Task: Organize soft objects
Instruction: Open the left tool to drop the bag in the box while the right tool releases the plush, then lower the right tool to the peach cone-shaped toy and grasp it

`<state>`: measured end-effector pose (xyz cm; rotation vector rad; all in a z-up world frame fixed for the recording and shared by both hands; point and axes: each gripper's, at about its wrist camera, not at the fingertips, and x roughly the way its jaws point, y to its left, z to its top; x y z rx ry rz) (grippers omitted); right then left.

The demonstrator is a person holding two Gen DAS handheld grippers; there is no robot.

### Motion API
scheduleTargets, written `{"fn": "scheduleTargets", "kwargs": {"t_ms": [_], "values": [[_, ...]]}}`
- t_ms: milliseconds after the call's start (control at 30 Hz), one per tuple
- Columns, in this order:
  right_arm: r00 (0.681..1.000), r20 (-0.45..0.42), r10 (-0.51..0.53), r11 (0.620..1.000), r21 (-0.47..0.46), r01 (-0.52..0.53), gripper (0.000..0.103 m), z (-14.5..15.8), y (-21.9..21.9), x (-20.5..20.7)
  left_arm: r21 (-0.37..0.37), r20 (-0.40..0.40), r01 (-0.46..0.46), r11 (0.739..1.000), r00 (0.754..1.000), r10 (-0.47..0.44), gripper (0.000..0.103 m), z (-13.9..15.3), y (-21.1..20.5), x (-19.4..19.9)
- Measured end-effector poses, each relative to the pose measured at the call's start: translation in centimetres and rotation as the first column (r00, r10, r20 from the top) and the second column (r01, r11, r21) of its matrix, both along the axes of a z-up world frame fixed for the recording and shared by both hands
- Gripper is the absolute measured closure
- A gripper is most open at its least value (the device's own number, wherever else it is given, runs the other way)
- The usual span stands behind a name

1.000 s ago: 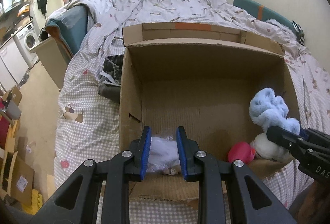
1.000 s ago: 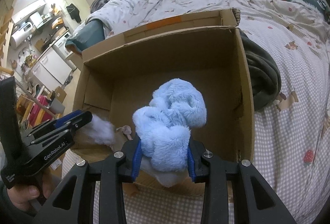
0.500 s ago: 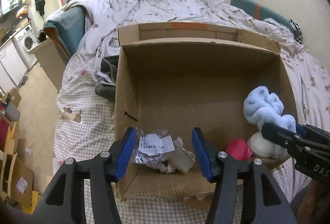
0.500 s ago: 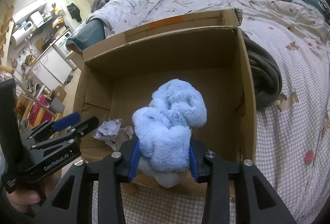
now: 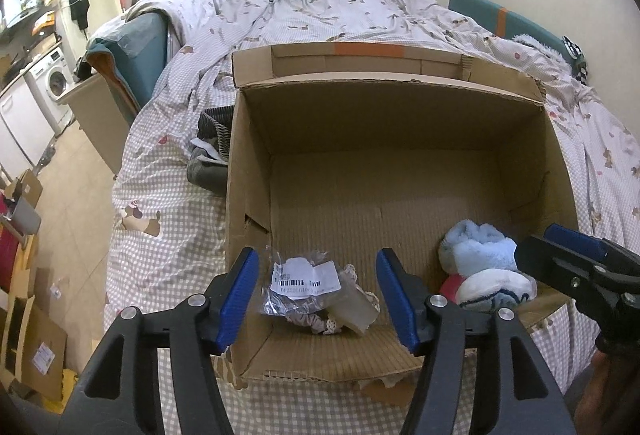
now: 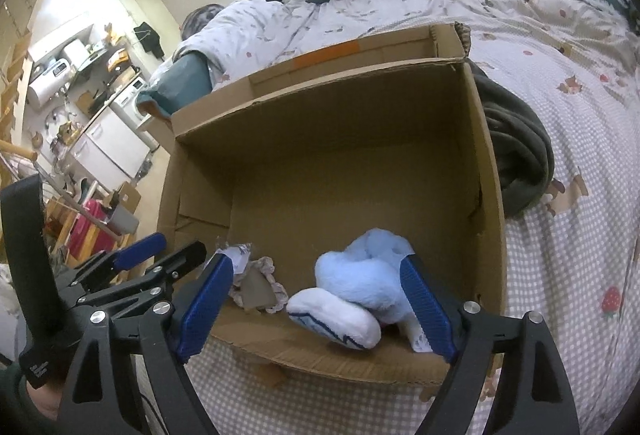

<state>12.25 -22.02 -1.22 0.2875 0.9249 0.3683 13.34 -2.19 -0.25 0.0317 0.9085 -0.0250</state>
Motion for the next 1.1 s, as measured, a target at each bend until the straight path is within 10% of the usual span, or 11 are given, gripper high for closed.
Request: {"fn": "scheduleTargets", "kwargs": {"t_ms": [1100], "values": [[0.983, 0.045, -0.176, 0.983, -0.042, 0.178, 0.012, 0.7, -1.0, -8.0, 0.013, 0.037, -0.152, 0.988, 0.988, 0.151, 0.044, 0.3, 3.8, -8.3]]}}
